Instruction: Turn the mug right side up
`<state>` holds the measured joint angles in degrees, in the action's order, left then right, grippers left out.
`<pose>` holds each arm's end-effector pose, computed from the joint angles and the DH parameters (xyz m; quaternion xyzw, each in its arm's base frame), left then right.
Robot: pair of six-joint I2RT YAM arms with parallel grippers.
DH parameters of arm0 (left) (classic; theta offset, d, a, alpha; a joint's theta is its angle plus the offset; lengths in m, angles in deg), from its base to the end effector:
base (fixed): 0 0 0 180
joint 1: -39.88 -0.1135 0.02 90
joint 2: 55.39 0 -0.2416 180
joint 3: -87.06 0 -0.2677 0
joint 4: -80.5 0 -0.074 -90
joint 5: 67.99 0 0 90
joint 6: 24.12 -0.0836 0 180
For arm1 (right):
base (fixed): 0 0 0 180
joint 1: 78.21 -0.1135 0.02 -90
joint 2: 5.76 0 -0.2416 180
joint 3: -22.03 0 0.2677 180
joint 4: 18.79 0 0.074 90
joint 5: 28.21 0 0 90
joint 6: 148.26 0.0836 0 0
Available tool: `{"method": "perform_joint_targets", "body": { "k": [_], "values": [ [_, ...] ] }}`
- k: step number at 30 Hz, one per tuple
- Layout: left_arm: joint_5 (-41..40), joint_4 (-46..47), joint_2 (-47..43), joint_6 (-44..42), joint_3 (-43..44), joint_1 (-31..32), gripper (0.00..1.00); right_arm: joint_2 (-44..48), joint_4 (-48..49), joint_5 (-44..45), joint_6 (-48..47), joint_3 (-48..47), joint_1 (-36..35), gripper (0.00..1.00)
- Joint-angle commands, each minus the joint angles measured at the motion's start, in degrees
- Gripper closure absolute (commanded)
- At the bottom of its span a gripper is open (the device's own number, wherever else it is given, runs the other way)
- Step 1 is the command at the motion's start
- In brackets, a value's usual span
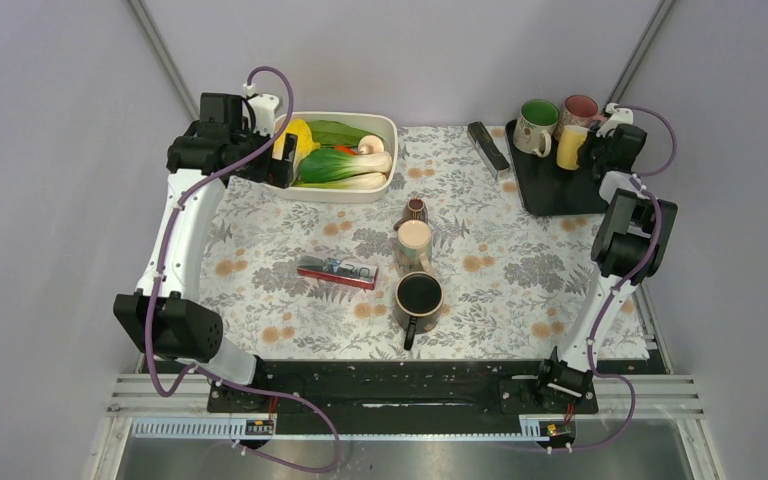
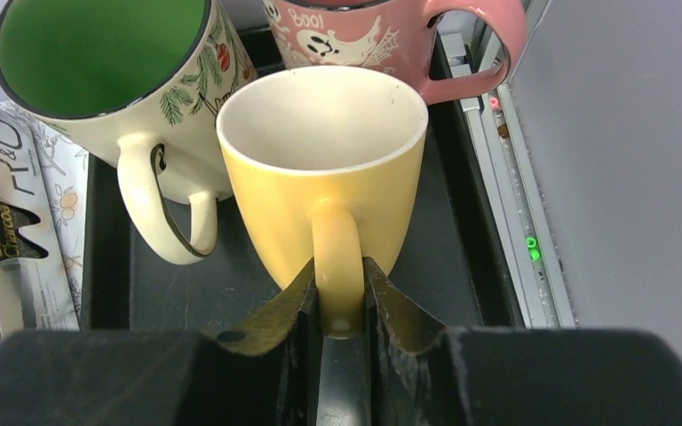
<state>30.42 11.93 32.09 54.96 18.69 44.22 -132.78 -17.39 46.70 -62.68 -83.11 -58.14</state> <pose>0.3636 -0.0399 0.3547 0.1502 0.9075 -0.0453 0.3896 0.5324 -0.1713 0.1525 0.0367 0.8170 -0.0145 0.5752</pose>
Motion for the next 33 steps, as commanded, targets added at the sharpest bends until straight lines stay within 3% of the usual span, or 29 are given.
{"method": "perform_joint_targets", "body": {
  "k": [1, 9, 19, 23, 33],
  "values": [
    [0.3, 1.9, -1.5, -0.2, 3.0, -0.4, 0.01, 2.7, 0.7, 0.0, -1.9, -4.1, -0.8, 1.00],
    [0.1, 1.8, -2.2, -0.4, 2.8, -0.6, 0.01, 3.4, -5.8, 0.6, -4.8, -5.0, -0.8, 0.85],
    [0.1, 1.8, -2.6, -0.4, 2.6, -0.8, 0.01, 5.5, -6.7, 0.6, -6.3, -1.8, -0.4, 0.76],
    [0.0, 1.9, -2.7, -0.5, 2.6, -0.8, 0.01, 5.9, -7.9, 0.7, -6.6, -1.5, -0.2, 0.67],
    [0.1, 1.9, -3.0, -0.7, 2.6, -1.1, 0.01, 6.9, -10.3, 0.5, -7.0, -0.7, 0.7, 0.65]
  ]
}}
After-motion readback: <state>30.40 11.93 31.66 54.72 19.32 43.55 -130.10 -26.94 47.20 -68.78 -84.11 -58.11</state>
